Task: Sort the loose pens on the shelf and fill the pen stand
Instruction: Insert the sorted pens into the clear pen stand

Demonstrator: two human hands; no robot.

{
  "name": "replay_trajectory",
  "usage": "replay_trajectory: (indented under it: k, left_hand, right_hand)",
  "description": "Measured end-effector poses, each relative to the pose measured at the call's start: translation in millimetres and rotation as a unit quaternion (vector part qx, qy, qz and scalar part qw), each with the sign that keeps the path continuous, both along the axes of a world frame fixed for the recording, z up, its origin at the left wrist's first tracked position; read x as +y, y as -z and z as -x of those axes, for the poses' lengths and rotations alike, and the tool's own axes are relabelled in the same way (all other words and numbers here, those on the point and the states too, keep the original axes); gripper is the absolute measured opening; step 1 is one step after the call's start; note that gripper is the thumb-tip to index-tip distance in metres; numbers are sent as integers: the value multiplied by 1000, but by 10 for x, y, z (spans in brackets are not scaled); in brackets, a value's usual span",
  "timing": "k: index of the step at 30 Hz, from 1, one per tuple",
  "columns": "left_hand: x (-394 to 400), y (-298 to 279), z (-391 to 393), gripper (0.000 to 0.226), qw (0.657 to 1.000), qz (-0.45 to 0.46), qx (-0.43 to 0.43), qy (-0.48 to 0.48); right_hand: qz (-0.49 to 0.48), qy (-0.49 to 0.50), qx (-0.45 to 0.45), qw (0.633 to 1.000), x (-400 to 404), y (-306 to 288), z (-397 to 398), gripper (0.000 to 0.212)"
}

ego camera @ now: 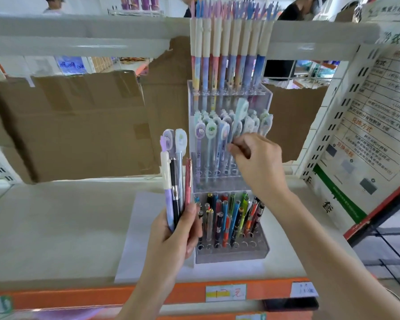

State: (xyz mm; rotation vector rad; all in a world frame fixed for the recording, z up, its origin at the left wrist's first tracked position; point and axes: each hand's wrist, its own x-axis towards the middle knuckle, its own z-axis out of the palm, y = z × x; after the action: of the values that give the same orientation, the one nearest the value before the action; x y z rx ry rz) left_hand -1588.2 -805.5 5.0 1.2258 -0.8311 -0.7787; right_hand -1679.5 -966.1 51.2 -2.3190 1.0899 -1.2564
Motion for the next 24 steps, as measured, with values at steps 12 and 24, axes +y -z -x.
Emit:
replay_trajectory:
  k: [12, 24]
  left_hand:
    - [19, 32, -16, 40, 999, 16, 26, 19]
    - [-49, 0, 44, 31, 993, 7, 75, 86]
  right_hand:
    - [-43, 16, 117, 992, 38, 119, -12, 21]
    - [-254, -178, 1, 951, 718, 66, 185, 14]
